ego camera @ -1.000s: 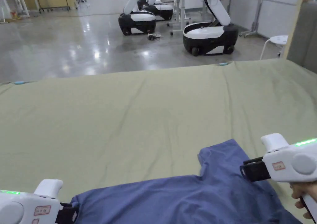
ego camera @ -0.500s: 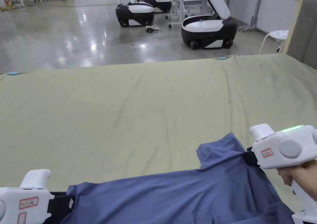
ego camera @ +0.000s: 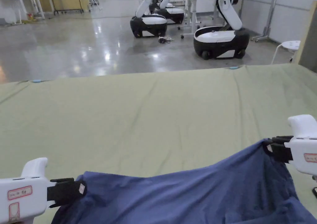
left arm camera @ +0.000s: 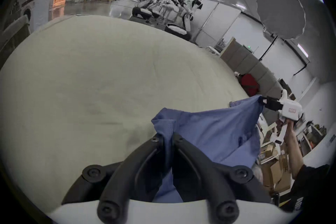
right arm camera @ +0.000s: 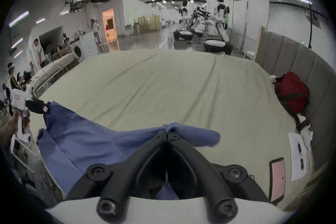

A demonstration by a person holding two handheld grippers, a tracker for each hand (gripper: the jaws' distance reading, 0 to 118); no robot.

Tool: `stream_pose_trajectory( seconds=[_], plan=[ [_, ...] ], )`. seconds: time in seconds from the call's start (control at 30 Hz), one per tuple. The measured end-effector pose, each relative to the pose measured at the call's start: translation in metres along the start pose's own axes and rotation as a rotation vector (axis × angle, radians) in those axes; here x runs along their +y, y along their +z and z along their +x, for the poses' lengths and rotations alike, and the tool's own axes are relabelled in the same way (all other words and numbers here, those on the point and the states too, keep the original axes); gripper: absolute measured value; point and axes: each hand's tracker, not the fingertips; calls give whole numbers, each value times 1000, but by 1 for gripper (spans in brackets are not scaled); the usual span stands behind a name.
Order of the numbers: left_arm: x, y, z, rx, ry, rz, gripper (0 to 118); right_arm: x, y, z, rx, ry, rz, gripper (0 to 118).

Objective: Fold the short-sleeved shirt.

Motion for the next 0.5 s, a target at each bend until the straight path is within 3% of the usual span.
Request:
stream_pose_trajectory(
  seconds=[0.13,0.27,0.5],
  plan=[
    [-19,46,2,-6,-27,52,8,-17,49,-10,2,1,55,3],
    [-43,90,3,7,-46,82,8,-48,95,-12,2,-49,96,3],
    [-111,106,-2,105,-95,-11,8,-120,125,-26,-14,-89,10,3]
  ],
)
